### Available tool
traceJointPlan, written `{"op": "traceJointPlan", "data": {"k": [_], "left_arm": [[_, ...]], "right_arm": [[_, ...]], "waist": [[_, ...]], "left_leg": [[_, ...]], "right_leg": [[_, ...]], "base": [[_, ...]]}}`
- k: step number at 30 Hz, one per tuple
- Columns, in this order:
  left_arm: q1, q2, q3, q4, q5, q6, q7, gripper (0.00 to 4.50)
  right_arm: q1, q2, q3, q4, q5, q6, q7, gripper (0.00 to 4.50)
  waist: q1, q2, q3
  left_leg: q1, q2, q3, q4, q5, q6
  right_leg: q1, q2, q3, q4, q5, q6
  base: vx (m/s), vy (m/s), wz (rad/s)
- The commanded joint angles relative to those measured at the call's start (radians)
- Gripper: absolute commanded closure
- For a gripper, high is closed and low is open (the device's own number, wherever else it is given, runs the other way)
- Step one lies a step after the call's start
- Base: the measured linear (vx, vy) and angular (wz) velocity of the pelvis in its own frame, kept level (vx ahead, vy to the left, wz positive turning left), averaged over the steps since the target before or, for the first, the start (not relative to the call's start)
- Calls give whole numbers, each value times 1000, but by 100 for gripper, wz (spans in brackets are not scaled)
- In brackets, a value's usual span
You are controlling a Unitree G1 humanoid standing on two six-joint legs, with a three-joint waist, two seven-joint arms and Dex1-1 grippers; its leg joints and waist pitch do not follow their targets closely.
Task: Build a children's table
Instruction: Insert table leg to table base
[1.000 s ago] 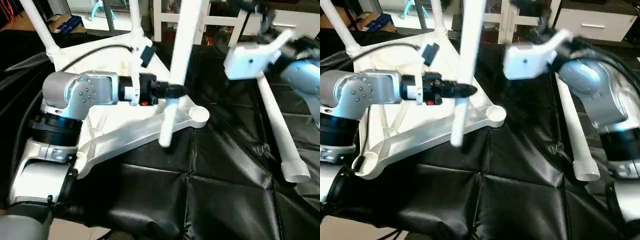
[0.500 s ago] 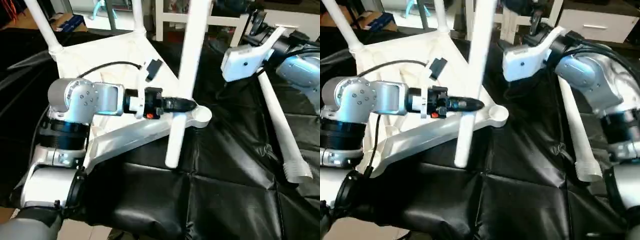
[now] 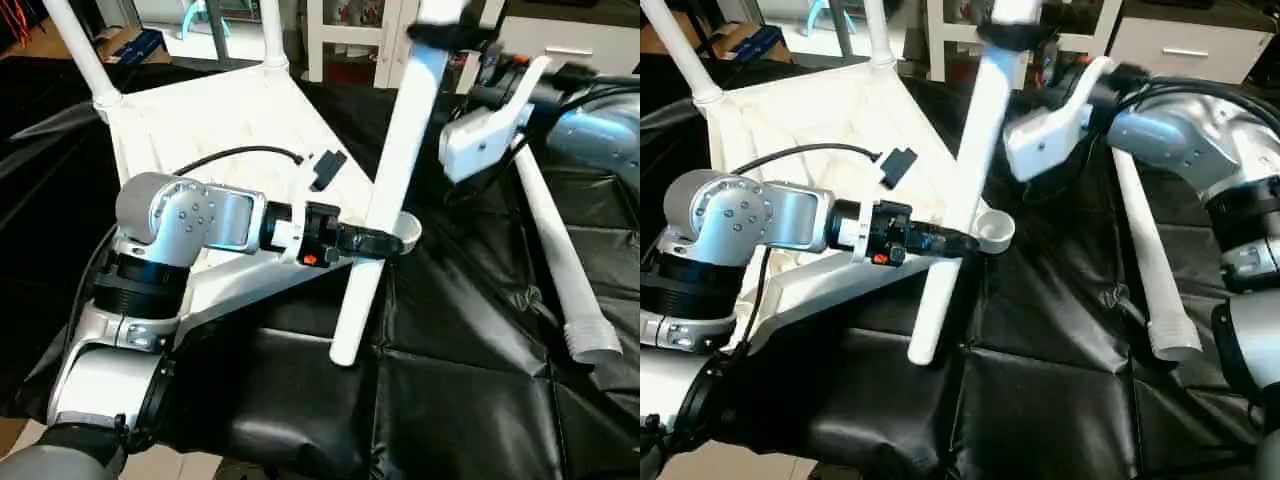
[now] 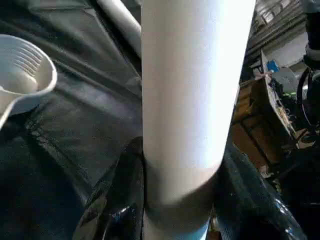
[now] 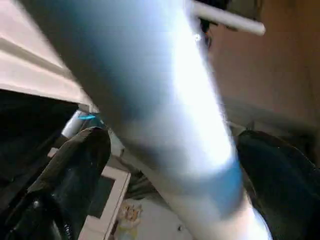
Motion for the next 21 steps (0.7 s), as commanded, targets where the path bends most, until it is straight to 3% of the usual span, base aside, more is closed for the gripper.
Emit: {"op": "traceJointPlan", "data": {"k": [1,5,9,15,21], "left_arm": [[4,-5,-4,-34,-19,15,-5,293],[7,-13,1,-45,-29,25,-6,293],[22,-1,-13,-72,-29,18,-24,293],[36,-3,-18,-90,-38,27,-19,293],[37,-5,-16,-93,-36,28,-22,293]], "right_arm": [[-26,-21,21,9,-40,-33,-34,2],[-48,-25,43,43,-87,-46,-91,2],[-95,-29,79,119,-154,-53,-180,2],[-129,-29,112,171,-203,-93,-258,74],[-147,-31,145,194,-238,-130,-319,117]], "waist": [[-6,-22,-98],[-7,-26,-97],[-10,-26,-94],[-13,-25,-94],[-16,-25,-92]], "left_leg": [[20,-3,-2,-54,-157,134],[19,-4,-1,-53,-164,140],[20,-4,-1,-53,-190,124],[17,-5,0,-52,-179,126],[18,-6,0,-52,-189,126]], "right_leg": [[72,-7,15,-46,-161,-283],[70,-6,15,-46,-172,-274],[66,-6,14,-49,-217,-257],[66,-4,14,-46,-190,-253],[65,-3,13,-47,-191,-256]], "base": [[0,0,0],[0,0,0],[0,0,0],[0,0,0],[0,0,0]]}}
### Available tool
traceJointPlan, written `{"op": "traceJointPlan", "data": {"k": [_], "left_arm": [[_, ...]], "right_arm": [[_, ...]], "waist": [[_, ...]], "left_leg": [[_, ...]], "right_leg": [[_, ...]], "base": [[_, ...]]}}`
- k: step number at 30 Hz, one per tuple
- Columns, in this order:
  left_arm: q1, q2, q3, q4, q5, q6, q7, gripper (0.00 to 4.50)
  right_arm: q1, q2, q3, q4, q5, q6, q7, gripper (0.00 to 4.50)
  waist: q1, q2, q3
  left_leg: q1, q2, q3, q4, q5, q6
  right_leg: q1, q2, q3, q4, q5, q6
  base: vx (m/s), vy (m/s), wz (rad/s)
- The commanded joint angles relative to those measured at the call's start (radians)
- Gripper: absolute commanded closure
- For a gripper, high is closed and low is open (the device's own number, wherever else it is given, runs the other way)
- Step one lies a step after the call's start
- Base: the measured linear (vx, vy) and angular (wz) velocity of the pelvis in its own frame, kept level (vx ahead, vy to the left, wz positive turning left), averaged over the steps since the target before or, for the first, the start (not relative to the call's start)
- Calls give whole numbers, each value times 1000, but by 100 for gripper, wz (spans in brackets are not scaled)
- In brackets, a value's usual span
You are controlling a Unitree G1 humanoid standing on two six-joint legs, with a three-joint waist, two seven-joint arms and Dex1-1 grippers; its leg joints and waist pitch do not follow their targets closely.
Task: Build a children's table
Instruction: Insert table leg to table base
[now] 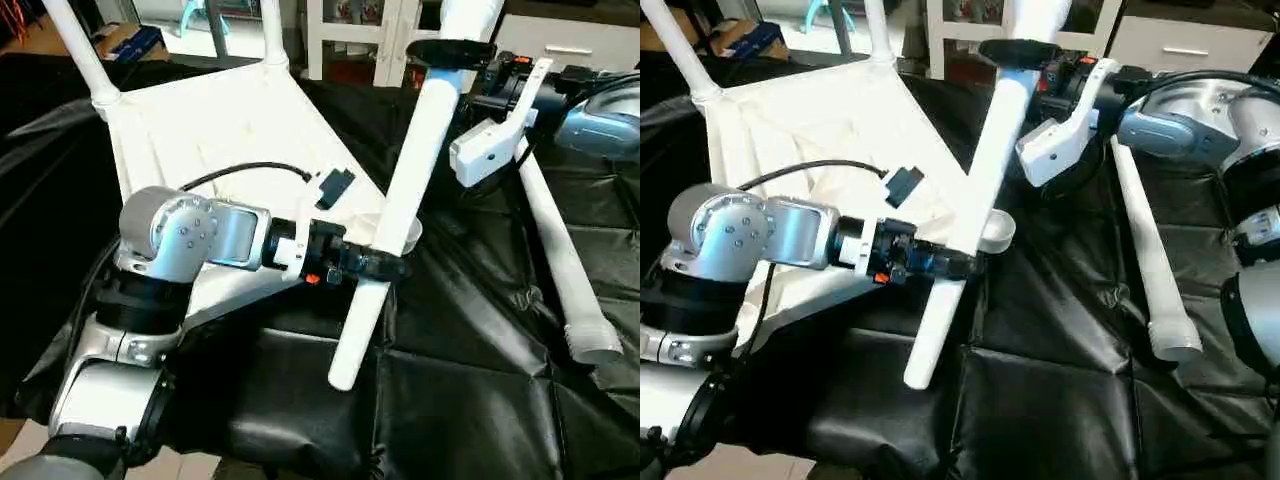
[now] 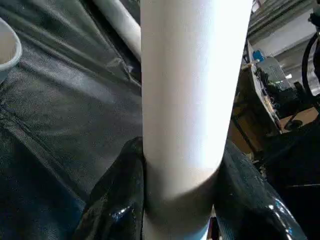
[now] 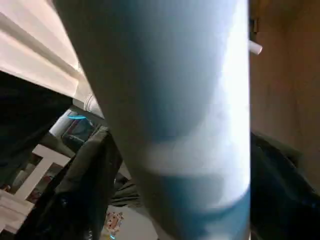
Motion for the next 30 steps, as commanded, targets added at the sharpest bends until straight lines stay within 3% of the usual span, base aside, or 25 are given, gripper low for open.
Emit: {"op": "traceJointPlan", "data": {"k": [1,12,19,20,21,24,27,30], "left_arm": [[-8,1,1,-32,-15,-3,-8,293],[-10,1,2,-32,-6,-14,-6,293],[-5,13,-17,-46,13,-53,-15,293],[-2,18,-27,-52,22,-73,-20,237],[0,10,-11,-43,15,-94,-32,223],[-12,21,4,-23,26,-136,-49,217],[-29,45,22,-13,34,-198,-92,181],[-49,67,48,15,41,-246,-116,182]], "right_arm": [[-17,-10,23,10,-24,-29,-23,131],[-29,-21,63,34,-63,-68,-82,222],[-27,-22,73,41,-69,-82,-92,239],[-29,-21,77,44,-71,-83,-97,240],[-32,-22,84,49,-75,-84,-106,241],[-31,-25,89,50,-77,-88,-107,245],[-27,-29,88,50,-79,-94,-104,260],[-21,-34,87,49,-79,-99,-102,263]], "waist": [[-7,-21,-95],[-22,-25,-95],[-22,-26,-97],[-21,-24,-96],[-22,-24,-97],[-22,-22,-97],[-22,-23,-98],[-22,-20,-100]], "left_leg": [[21,-6,0,-54,-190,126],[17,-8,-1,-52,-192,132],[17,-8,0,-51,-186,141],[17,-7,-1,-51,-184,142],[18,-7,0,-51,-188,142],[18,-6,0,-51,-195,139],[19,-6,0,-51,-195,139],[19,-5,0,-51,-190,136]], "right_leg": [[67,-3,14,-46,-194,-255],[69,-3,13,-47,-202,-250],[69,-2,13,-45,-188,-257],[69,-3,13,-45,-186,-258],[68,-2,13,-46,-190,-259],[67,-3,12,-45,-186,-261],[69,-3,14,-43,-186,-256],[69,-3,14,-40,-165,-264]], "base": [[0,0,0],[0,0,0],[0,0,0],[0,0,0],[0,0,0],[0,0,0],[0,0,0],[0,0,0]]}}
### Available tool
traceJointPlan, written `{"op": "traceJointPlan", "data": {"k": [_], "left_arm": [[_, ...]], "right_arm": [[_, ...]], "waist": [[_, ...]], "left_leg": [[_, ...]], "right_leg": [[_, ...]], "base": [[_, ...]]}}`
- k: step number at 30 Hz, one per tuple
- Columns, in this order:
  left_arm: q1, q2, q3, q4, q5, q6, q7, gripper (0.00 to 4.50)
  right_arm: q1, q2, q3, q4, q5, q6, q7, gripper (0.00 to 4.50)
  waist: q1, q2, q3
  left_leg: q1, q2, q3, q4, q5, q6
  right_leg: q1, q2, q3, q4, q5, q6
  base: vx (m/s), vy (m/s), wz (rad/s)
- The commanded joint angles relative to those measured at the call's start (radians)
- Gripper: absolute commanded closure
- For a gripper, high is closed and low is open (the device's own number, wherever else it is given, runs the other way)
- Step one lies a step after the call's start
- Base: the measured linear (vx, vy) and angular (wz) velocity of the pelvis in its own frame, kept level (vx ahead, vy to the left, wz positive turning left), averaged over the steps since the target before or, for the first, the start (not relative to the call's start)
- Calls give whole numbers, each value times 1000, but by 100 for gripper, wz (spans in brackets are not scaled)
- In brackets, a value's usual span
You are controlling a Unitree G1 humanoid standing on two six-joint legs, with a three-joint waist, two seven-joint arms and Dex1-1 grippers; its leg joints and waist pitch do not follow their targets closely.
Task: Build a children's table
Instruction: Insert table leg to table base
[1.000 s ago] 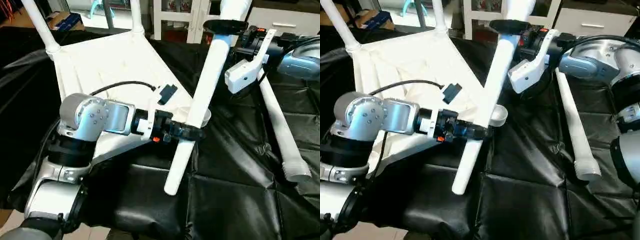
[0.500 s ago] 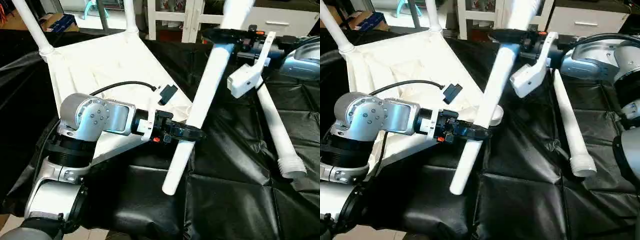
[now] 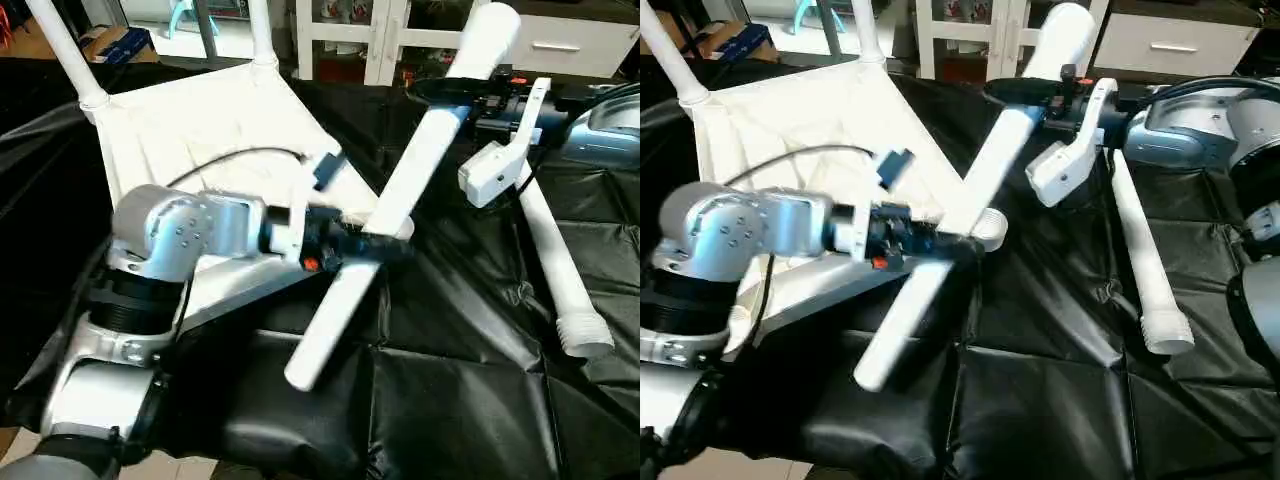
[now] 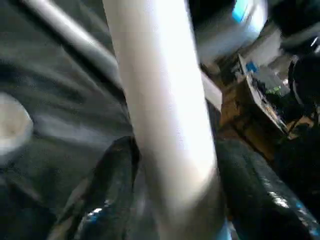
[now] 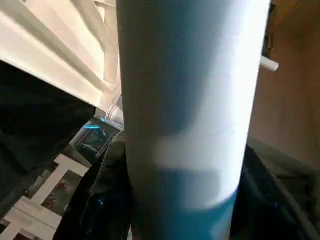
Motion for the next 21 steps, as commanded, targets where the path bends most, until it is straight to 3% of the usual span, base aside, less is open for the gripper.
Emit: {"op": "traceJointPlan", "data": {"k": [1,5,9,13,16,17,18,19,20,21], "left_arm": [[-20,15,23,10,13,-38,-22,183],[-20,68,26,44,40,-148,-91,183],[-41,100,81,119,50,-219,-130,183],[-128,113,212,289,53,-308,-59,183],[-159,118,253,348,64,-371,-13,183],[-236,148,327,507,114,-560,126,183],[-260,160,346,559,139,-630,174,183],[-260,160,346,559,139,-630,174,183],[-274,179,354,605,170,-691,208,183],[-275,186,355,620,191,-720,226,183]], "right_arm": [[5,-13,-1,-6,-2,-13,4,264],[11,-22,13,4,7,-25,5,265],[22,-30,9,15,21,-29,21,265],[36,-36,-19,60,72,-22,62,265],[45,-39,-32,77,98,-20,84,266],[78,-41,-88,136,212,-25,178,266],[90,-41,-111,157,257,-26,214,266],[90,-41,-111,157,257,-26,214,266],[110,-31,-162,193,350,-10,295,266],[123,-20,-202,212,419,14,361,266]], "waist": [[-3,-19,-101],[-1,-18,-103],[-3,-13,-101],[-2,-14,-101],[-2,-18,-100],[-1,-20,-98],[-1,-15,-101],[-3,-18,-100],[-1,-20,-100],[1,-16,-100]], "left_leg": [[21,-5,-1,-52,-191,135],[19,-5,-1,-52,-182,137],[22,-4,0,-53,-194,127],[24,-6,1,-52,-203,128],[23,-6,0,-51,-223,123],[20,-9,1,-51,-230,127],[25,-7,-1,-51,-250,125],[21,-8,-2,-53,-249,124],[22,-4,-3,-54,-250,122],[22,-1,-4,-55,-246,130]], "right_leg": [[70,-2,15,-41,-166,-264],[73,-5,16,-39,-148,-270],[71,-4,17,-38,-138,-279],[71,-2,18,-38,-128,-288],[72,-4,18,-39,-148,-281],[72,-2,18,-42,-159,-275],[72,-3,19,-43,-167,-267],[74,-1,17,-44,-165,-265],[73,-4,17,-42,-160,-267],[74,-9,19,-42,-149,-277]], "base": [[0,0,0],[0,0,0],[0,0,0],[0,0,0],[0,0,0],[0,0,0],[0,0,0],[0,0,0],[0,0,0],[0,0,0]]}}
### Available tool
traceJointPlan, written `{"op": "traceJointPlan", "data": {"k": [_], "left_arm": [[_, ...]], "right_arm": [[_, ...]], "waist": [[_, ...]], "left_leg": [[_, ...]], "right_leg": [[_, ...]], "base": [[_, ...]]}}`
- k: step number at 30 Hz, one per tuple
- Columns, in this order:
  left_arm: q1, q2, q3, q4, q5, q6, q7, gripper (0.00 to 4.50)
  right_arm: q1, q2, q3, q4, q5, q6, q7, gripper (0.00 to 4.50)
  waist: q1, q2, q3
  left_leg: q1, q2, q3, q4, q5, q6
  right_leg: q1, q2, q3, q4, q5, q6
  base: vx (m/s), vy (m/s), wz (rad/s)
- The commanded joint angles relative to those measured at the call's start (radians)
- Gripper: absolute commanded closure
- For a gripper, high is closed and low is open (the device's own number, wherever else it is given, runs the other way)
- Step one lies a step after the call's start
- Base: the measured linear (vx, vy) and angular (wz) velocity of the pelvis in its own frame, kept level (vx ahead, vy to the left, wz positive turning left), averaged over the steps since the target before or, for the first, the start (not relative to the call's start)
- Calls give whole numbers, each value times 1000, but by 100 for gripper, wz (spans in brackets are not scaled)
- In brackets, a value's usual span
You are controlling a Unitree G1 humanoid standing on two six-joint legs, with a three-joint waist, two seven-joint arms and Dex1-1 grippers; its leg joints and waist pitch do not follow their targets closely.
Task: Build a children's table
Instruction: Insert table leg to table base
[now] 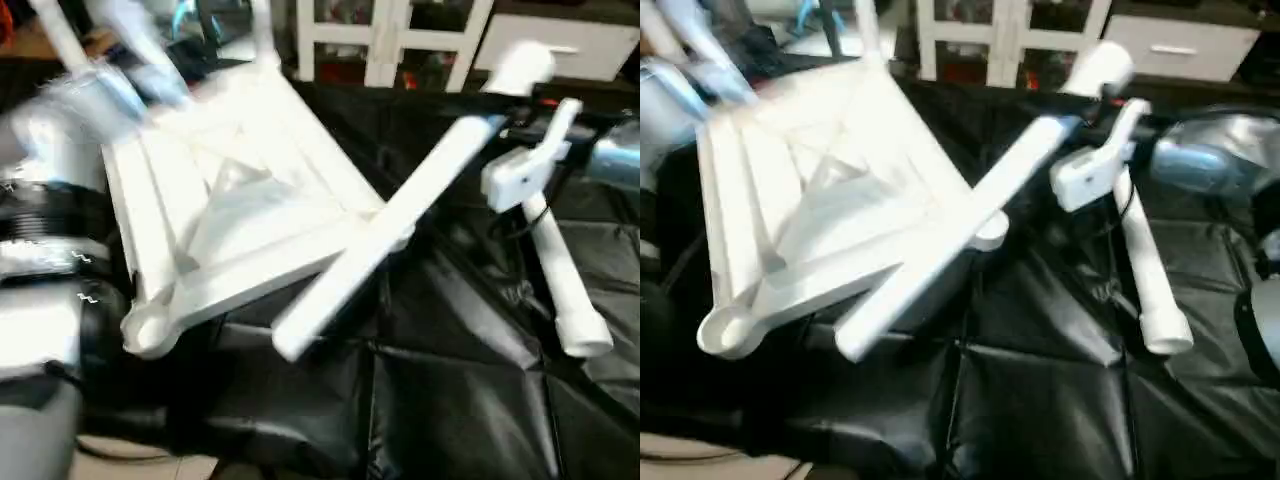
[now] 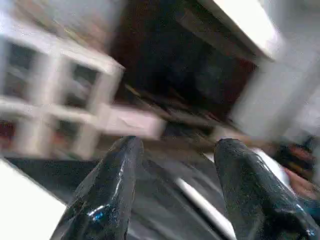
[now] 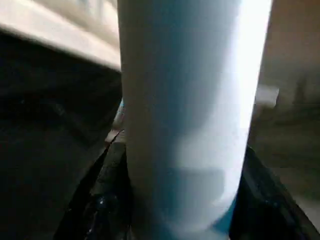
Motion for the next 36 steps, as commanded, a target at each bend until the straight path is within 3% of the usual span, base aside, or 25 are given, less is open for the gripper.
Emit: {"op": "traceJointPlan", "data": {"k": [1,4,5,8,9,12,13,14,15,16,18,19,20,21,22,23,24,26,27,29,30,31,33,34,36], "left_arm": [[1,4,2,36,52,-63,51,183],[17,10,-10,53,109,-136,88,183],[17,10,-10,53,109,-136,88,183],[60,-16,-34,9,140,-177,101,183],[87,-32,-50,-33,152,-187,103,183],[146,-69,-89,-132,174,-224,100,183],[191,-90,-130,-215,200,-259,94,183],[191,-90,-130,-215,200,-259,94,183],[249,-134,-162,-342,198,-247,125,183],[256,-143,-162,-358,195,-243,135,183],[310,-190,-192,-470,185,-223,172,183],[346,-195,-237,-520,214,-241,168,183],[371,-195,-273,-554,236,-258,160,183],[411,-200,-315,-601,270,-282,156,183],[435,-205,-338,-628,289,-296,158,183],[439,-205,-342,-633,293,-298,158,183],[481,-231,-349,-679,277,-290,171,183],[517,-255,-345,-714,270,-279,198,183],[525,-257,-347,-722,273,-278,202,183],[555,-264,-354,-765,285,-254,223,183],[574,-276,-351,-797,276,-220,246,183],[584,-277,-353,-810,272,-215,247,183],[594,-276,-359,-824,272,-215,248,183],[609,-271,-363,-813,302,-234,260,183],[636,-279,-346,-792,334,-224,303,183]], "right_arm": [[14,16,-91,33,152,49,135,266],[71,73,-273,24,444,264,404,266],[71,73,-273,24,444,264,404,266],[160,142,-453,-162,786,613,561,266],[199,169,-500,-255,901,736,564,266],[260,210,-563,-404,1076,926,559,267],[299,234,-585,-516,1186,1048,548,267],[299,234,-585,-516,1186,1048,548,267],[338,267,-595,-682,1379,1253,484,267],[340,272,-602,-703,1409,1292,481,267],[340,301,-648,-808,1628,1531,457,267],[-5,222,-812,-126,1397,1486,718,267],[-212,169,-911,283,1258,1474,880,267],[-79,208,-905,8,1526,1618,772,267],[93,253,-866,-341,1782,1742,642,267],[125,261,-859,-405,1828,1764,618,268],[431,318,-776,-983,2271,1936,409,268],[471,303,-793,-1014,2402,1972,389,269],[479,300,-797,-1020,2428,1979,382,269],[489,293,-835,-1026,2451,2052,356,269],[463,295,-883,-989,2401,2145,383,269],[451,288,-901,-974,2323,2203,437,269],[440,284,-922,-963,2275,2255,469,269],[494,262,-864,-1074,2164,2179,479,269],[597,228,-755,-1276,2106,1994,380,269]], "waist": [[-3,-14,-101],[4,-13,-102],[8,-11,-101],[23,-7,-100],[31,-6,-107],[50,-2,-109],[56,1,-107],[60,1,-107],[65,16,-105],[65,10,-98],[67,7,-100],[70,9,-102],[40,-1,-105],[51,-8,-100],[72,-11,-67],[94,15,-62],[83,12,-67],[83,-11,-92],[78,-20,-108],[80,-29,-106],[78,-30,-98],[76,-29,-87],[77,-29,-80],[78,-29,-79],[84,-22,-80]], "left_leg": [[19,-2,-1,-59,-241,148],[17,4,-2,-60,-198,189],[17,8,-4,-60,-185,204],[19,14,-2,-64,-146,214],[21,20,-6,-62,-120,215],[25,25,-5,-64,-82,207],[27,25,-4,-65,-88,193],[28,28,-4,-67,-93,187],[31,28,-5,-67,-104,164],[33,31,-6,-76,-107,158],[33,31,-5,-76,-108,145],[34,30,-5,-77,-124,134],[17,18,-12,-67,-182,86],[44,21,-7,-60,-305,14],[40,14,9,-78,-299,48],[69,28,15,-92,-234,101],[41,29,5,-102,-108,122],[39,32,-7,-95,-47,136],[35,21,-3,-86,-20,130],[26,17,6,-83,5,136],[11,13,6,-84,18,139],[9,10,9,-86,-18,129],[15,13,9,-91,-67,97],[16,16,8,-92,-81,87],[25,24,3,-96,-79,44]], "right_leg": [[77,-3,17,-44,-127,-290],[83,-11,18,-41,-63,-345],[85,-15,19,-39,-43,-364],[88,-13,17,-38,-2,-392],[88,-18,18,-31,30,-398],[81,-16,16,-31,49,-396],[77,-16,15,-35,25,-388],[80,-21,17,-36,19,-382],[73,-20,15,-36,-7,-373],[79,-19,17,-43,-6,-364],[77,-17,19,-38,6,-359],[72,-19,17,-42,-27,-348],[71,-16,9,-32,-122,-367],[48,-22,15,-55,-285,-357],[49,-12,21,-86,-265,-294],[36,-21,30,-80,-170,-231],[67,-18,23,-70,-70,-205],[72,-17,22,-48,22,-211],[73,-13,22,-47,35,-243],[68,-13,29,-47,41,-269],[70,-10,28,-44,40,-268],[62,-7,26,-56,-39,-251],[58,-12,26,-70,-160,-216],[55,-14,25,-73,-191,-203],[50,-18,26,-78,-210,-134]], "base": [[0,0,0],[0,0,0],[0,0,0],[0,0,0],[0,0,0],[0,0,0],[0,0,0],[0,0,0],[0,0,0],[0,0,0],[0,0,0],[0,0,0],[0,0,0],[-67,19,10],[-9,-29,45],[-9,-29,45],[67,-64,23],[56,-54,-11],[0,0,0],[0,0,0],[0,0,0],[0,0,0],[0,0,0],[0,0,0],[0,0,0]]}}
